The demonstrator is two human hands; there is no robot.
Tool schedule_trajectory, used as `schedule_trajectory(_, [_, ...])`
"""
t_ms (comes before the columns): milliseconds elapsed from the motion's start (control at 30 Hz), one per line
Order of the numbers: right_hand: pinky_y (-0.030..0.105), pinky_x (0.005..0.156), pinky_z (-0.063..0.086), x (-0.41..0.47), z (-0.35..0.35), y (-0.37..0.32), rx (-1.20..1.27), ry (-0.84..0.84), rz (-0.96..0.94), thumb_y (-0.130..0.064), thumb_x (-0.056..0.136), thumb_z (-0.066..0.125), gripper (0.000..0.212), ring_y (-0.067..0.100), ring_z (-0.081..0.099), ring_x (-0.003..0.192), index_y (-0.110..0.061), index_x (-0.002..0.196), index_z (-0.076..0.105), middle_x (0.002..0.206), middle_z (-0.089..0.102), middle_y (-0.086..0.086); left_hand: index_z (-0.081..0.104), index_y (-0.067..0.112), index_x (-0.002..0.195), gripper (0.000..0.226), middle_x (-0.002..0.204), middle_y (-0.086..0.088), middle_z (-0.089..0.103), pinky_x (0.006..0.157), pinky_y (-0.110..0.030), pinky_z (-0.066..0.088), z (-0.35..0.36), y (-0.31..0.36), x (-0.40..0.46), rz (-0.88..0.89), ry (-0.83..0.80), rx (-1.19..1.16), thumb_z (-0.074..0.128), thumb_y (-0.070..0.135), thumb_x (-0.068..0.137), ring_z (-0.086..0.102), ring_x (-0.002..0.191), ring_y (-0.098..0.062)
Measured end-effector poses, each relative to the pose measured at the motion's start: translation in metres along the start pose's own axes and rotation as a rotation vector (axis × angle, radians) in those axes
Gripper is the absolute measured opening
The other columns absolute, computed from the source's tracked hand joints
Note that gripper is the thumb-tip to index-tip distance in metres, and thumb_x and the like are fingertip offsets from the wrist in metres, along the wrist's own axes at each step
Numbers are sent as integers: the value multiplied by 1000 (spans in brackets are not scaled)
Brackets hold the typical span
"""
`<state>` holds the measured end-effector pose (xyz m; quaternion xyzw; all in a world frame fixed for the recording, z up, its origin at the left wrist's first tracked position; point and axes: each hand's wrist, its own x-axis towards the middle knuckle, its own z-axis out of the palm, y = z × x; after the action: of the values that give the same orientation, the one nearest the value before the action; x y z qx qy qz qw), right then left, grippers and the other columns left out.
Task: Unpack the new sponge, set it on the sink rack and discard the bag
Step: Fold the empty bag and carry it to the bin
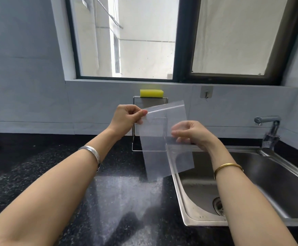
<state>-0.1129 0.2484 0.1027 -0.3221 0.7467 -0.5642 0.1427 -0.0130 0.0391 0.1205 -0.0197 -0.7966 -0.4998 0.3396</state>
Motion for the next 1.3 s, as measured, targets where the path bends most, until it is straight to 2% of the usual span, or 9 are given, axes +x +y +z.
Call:
schedule_trajectory(100, [15,41,47,-1,2,5,79,-63,22,1,74,70,11,8,63,45,-11,74,68,55,71,-2,66,3,81,15,59,-3,59,55,-11,48,2,0,-1,-3,143,-28,63,17,82,54,44,3])
schedule_trajectory(300, [14,47,52,1,2,1,249,83,-61,3,74,69,23,6,66,52,-15,61,71,55,71,-3,47,4,126,43,61,6,72,57,-14,55,2,-10,-7,-102,278,-344,56,20,87,68,57,-2])
schedule_trajectory(367, [13,45,50,2,1,-2,257,134,-102,3,75,69,21,4,64,48,-15,63,69,54,71,-4,35,10,136,74,84,-1,69,59,-18,57,2,-12,-9,-189,177,-418,58,48,77,69,64,-8])
schedule_trajectory(433, [12,40,46,2,3,-5,296,180,-138,2,76,68,19,3,60,42,-14,66,67,52,71,-5,42,16,127,102,98,1,67,62,-23,59,5,-11,-15,-306,-43,-389,64,73,45,68,71,-15])
schedule_trajectory(533, [12,39,45,1,8,-8,344,209,-167,0,77,67,17,3,59,41,-15,69,65,53,71,-6,64,20,98,68,84,3,76,73,-29,58,15,-12,-24,-318,-300,-274,74,61,44,71,69,-14])
schedule_trajectory(700, [14,42,48,-2,14,-9,360,143,-198,-1,76,69,14,5,61,45,-14,74,67,54,70,-6,71,15,81,10,64,2,75,56,-18,56,22,-9,-24,-223,-202,-368,71,12,71,69,56,-11])
schedule_trajectory(1000, [11,46,50,0,13,-7,228,75,-154,3,76,67,13,2,63,46,-9,73,71,50,69,-7,76,16,64,19,55,4,70,56,-20,53,14,-14,-21,-259,-146,-332,67,4,75,61,52,-8])
schedule_trajectory(1200, [12,36,45,0,10,-6,381,95,-120,10,81,57,25,4,57,37,-9,72,69,48,68,-2,71,10,75,28,56,1,72,51,-16,55,11,-11,-14,-389,-181,-501,51,-8,80,67,50,-9])
schedule_trajectory(1300, [11,46,51,0,10,-6,394,106,-109,13,81,55,26,4,62,44,-8,71,67,50,68,-3,68,7,75,29,57,-1,70,45,-16,51,11,-9,-12,-435,-153,-517,43,-7,81,65,47,-10])
